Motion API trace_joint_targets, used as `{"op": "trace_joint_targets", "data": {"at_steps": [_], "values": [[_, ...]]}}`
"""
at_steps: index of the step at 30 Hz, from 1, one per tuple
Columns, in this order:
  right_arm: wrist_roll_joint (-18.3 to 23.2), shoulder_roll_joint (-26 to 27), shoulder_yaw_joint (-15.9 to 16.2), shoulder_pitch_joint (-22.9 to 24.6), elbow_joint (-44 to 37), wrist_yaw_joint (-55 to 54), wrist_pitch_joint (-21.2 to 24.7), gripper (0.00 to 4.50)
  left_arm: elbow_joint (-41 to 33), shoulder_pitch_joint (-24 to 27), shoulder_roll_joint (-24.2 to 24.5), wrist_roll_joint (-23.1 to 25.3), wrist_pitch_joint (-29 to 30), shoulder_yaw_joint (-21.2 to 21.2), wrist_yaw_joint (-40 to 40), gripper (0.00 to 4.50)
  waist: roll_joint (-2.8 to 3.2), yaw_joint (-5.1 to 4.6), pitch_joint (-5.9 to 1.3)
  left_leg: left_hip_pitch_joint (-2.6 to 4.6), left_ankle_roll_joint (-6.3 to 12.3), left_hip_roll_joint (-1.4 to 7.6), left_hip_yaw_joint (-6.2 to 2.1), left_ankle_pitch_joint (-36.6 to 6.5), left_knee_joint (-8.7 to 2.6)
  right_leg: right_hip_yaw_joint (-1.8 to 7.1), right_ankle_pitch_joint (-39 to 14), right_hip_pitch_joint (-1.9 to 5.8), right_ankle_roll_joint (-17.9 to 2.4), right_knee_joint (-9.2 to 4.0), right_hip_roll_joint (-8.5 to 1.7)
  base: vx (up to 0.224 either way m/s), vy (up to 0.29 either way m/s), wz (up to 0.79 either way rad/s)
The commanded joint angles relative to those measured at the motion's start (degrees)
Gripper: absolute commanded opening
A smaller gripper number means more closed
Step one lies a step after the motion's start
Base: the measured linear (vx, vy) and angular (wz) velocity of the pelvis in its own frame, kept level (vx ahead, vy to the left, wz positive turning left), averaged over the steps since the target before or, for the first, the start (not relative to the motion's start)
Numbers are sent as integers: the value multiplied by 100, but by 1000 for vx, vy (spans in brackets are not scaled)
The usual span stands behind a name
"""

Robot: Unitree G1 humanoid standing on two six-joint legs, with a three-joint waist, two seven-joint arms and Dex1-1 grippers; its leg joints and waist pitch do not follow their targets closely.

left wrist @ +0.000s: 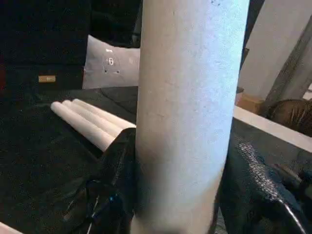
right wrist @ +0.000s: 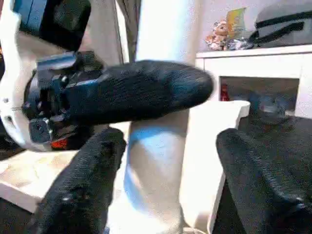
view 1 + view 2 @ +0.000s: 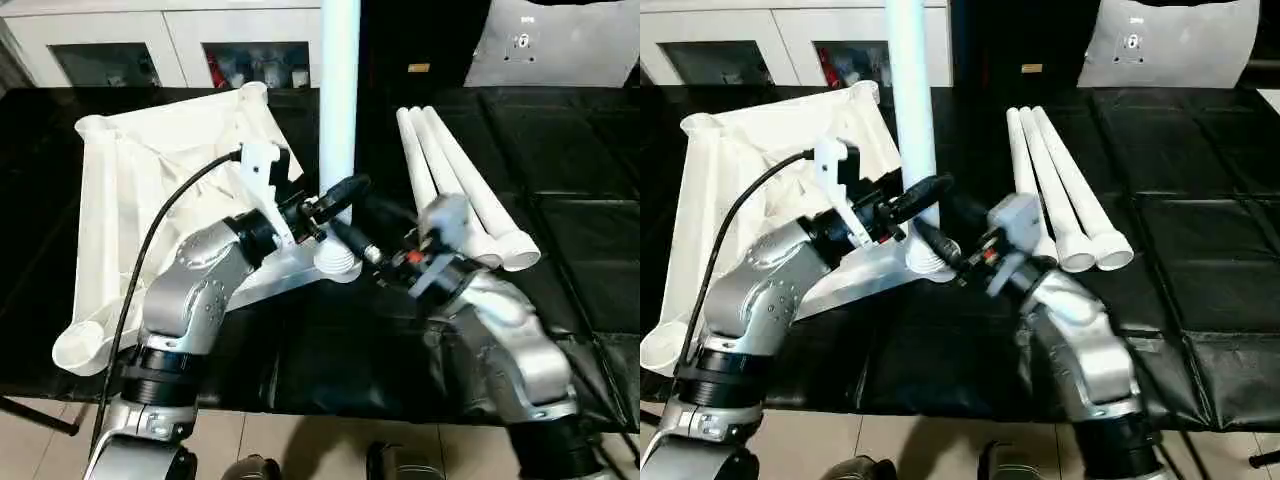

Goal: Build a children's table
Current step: Insert table leg to table base

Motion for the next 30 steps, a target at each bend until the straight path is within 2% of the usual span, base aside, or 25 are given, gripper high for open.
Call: {"op": "trace_joint_targets", "data": {"at_steps": [1,2,3,6,10,13,20,23,26,30], "values": [[587,-177,-435,-105,-338,122,475,369,-17,-176,63,-411,298,292,-69,198,-16,22,-483,14,617,228,-39,-520,-372,206,-1138,481,-1337,-371,-335,0,0,0],[710,-220,-521,-135,-370,123,561,369,-21,-198,67,-509,385,337,-119,198,-2,42,-493,23,661,224,-38,-462,-361,197,-1078,477,-1387,-357,-337,0,0,0],[1027,-235,-725,-200,-406,27,779,385,-42,-230,71,-714,560,423,-209,198,-15,42,-485,11,703,212,-31,-454,-357,190,-1115,470,-1405,-370,-336,0,0,0],[1901,-498,-1090,-350,-492,63,1594,411,-100,-302,161,-1222,1034,550,-554,198,-36,57,-469,22,727,185,-16,-438,-351,180,-1439,462,-1328,-412,-319,0,0,0],[2170,-659,-1202,-411,-536,223,1809,442,-161,-333,256,-1548,1334,572,-853,198,-25,93,-489,26,741,187,-15,-342,-342,170,-1520,446,-1260,-412,-321,0,0,0],[2509,-857,-1304,-481,-641,358,2174,442,-314,-367,374,-1897,1634,580,-1137,198,-17,102,-480,24,700,193,-15,-352,-353,165,-1579,439,-1223,-418,-315,0,0,0],[2630,-1079,-1227,-456,-787,442,2457,450,-212,-459,450,-1925,1721,579,-1268,197,-36,111,-467,16,633,186,-13,-353,-360,167,-1714,440,-1108,-437,-315,0,0,0],[2574,-1224,-1098,-433,-814,548,2541,450,-230,-449,527,-1775,1553,438,-1380,197,-47,104,-462,4,591,182,-15,-380,-365,164,-1822,447,-1051,-449,-313,0,0,0],[2434,-1367,-928,-459,-791,699,2593,450,-365,-393,578,-1573,1238,255,-1611,197,-73,99,-459,11,600,188,-13,-420,-374,167,-1932,438,-996,-480,-313,0,0,0],[2047,-1785,-351,-542,-702,1346,2548,450,-598,-378,465,-1595,900,117,-1997,197,-103,109,-465,-1,586,211,-8,-402,-371,185,-1877,452,-1032,-453,-338,0,0,0]]}}
